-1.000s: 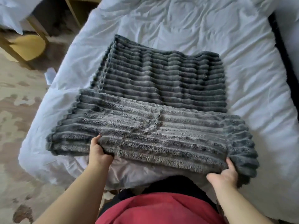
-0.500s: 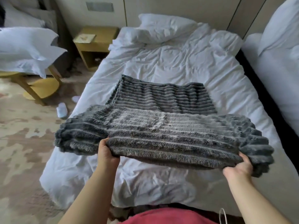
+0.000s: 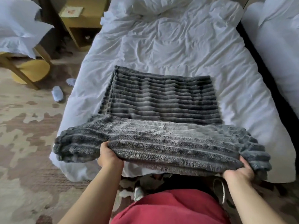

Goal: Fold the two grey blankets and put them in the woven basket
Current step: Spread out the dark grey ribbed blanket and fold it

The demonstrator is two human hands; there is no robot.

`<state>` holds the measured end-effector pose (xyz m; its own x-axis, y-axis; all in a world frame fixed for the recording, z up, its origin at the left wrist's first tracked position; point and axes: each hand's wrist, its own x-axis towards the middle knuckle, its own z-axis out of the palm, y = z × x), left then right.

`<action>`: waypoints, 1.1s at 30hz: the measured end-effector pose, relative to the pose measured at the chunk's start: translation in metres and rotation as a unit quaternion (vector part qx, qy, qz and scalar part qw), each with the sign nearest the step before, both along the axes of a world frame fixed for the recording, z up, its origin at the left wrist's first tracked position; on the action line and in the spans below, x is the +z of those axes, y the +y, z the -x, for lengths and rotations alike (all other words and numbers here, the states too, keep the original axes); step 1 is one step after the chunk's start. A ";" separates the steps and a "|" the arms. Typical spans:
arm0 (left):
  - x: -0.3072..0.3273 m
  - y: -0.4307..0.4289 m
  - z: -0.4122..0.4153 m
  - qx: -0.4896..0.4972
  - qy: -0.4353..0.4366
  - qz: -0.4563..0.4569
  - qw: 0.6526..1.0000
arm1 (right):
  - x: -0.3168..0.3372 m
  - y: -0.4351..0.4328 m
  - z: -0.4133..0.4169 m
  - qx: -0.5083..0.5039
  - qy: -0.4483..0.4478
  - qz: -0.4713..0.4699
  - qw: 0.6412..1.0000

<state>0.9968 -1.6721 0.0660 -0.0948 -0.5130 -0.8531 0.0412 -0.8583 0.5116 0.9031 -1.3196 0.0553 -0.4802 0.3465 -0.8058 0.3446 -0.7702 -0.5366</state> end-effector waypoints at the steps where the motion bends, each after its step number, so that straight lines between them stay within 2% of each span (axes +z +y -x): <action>1: 0.000 -0.001 0.003 0.008 -0.020 0.011 1.000 | 0.001 -0.001 0.003 -0.001 -0.002 0.001 1.000; 3: 0.004 -0.002 0.018 0.010 -0.065 0.042 0.997 | 0.005 -0.003 0.017 -0.013 -0.013 -0.006 1.000; 7: 0.025 -0.012 0.070 -0.017 -0.081 0.077 0.994 | 0.032 -0.018 0.074 -0.011 -0.056 0.004 0.998; 11: 0.035 -0.033 0.136 -0.053 -0.007 0.135 0.989 | 0.053 -0.036 0.147 0.006 -0.046 -0.009 0.999; 13: 0.032 -0.039 0.166 -0.114 0.061 0.187 0.974 | 0.055 -0.042 0.182 0.044 -0.025 -0.012 0.999; 15: 0.021 -0.040 0.185 -0.259 0.007 0.259 0.930 | 0.047 -0.053 0.211 0.168 -0.022 -0.067 0.983; 16: 0.014 -0.037 0.193 -0.343 -0.048 0.286 0.893 | 0.039 -0.059 0.225 0.257 -0.041 -0.128 0.957; 18: -0.005 -0.028 0.204 -0.478 -0.113 0.278 0.825 | 0.018 -0.073 0.243 0.447 -0.075 -0.245 0.857; 20: -0.024 -0.016 0.209 -0.564 -0.135 0.222 0.784 | -0.008 -0.078 0.247 0.596 -0.102 -0.252 0.756; 22: -0.035 -0.007 0.212 -0.615 -0.163 0.179 0.750 | -0.031 -0.075 0.250 0.676 -0.133 -0.230 0.687; 24: -0.043 -0.002 0.216 -0.630 -0.197 0.181 0.729 | -0.044 -0.071 0.259 0.703 -0.147 -0.233 0.656; 26: -0.046 -0.002 0.225 -0.609 -0.227 0.213 0.729 | -0.053 -0.072 0.272 0.714 -0.154 -0.257 0.633; 28: -0.045 -0.004 0.233 -0.595 -0.249 0.240 0.725 | -0.057 -0.078 0.285 0.721 -0.173 -0.300 0.600; 31: -0.038 -0.018 0.247 -0.587 -0.261 0.267 0.718 | -0.055 -0.100 0.298 0.700 -0.211 -0.373 0.572; 33: -0.033 -0.042 0.260 -0.591 -0.260 0.297 0.704 | -0.051 -0.130 0.307 0.690 -0.234 -0.428 0.535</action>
